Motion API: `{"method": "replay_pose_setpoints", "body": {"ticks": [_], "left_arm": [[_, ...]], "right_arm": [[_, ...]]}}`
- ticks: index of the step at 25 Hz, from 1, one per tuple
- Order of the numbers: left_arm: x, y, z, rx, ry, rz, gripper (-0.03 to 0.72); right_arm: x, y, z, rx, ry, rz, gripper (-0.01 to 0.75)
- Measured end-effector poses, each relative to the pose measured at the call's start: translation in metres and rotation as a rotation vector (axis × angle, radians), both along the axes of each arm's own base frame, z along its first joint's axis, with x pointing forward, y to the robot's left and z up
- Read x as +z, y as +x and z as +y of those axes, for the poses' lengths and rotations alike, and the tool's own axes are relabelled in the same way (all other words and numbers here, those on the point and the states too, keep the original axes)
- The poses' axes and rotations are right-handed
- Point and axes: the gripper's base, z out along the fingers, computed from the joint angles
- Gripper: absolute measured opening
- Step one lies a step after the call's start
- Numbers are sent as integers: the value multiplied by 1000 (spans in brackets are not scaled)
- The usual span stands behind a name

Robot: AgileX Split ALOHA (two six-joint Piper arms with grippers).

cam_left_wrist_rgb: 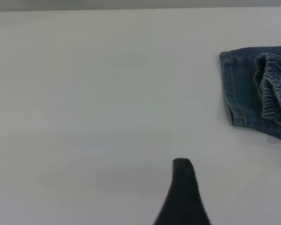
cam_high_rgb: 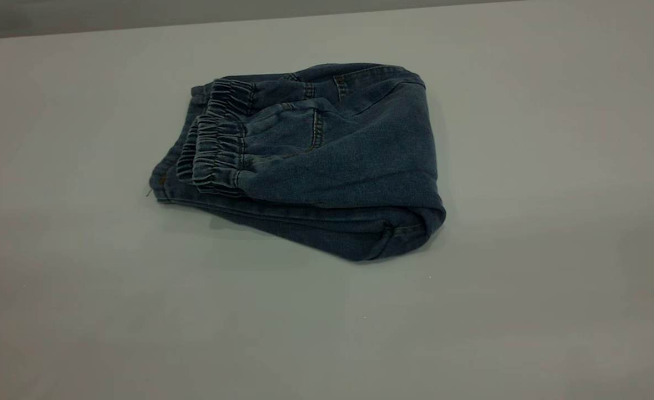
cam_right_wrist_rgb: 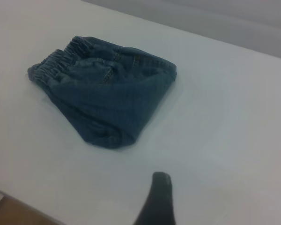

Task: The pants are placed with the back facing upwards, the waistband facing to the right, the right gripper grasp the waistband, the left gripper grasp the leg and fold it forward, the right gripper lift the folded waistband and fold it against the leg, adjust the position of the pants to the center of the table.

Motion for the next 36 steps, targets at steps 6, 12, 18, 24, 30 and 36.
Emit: {"method": "replay_pose_setpoints", "body": {"ticks": [6,12,18,24,30,36], "left_arm": [[0,0,0,35,0,0,504],[0,0,0,44,0,0,504],[0,0,0,44,0,0,504],[0,0,0,44,0,0,504],[0,0,0,44,0,0,504],[0,0,0,44,0,0,504]], "right_arm": [[0,0,0,0,-1,0,587],[0,0,0,0,-1,0,587],[0,0,0,2,3,0,587],[0,0,0,2,3,0,587],[0,0,0,2,2,0,587],[0,0,0,2,2,0,587]]}}
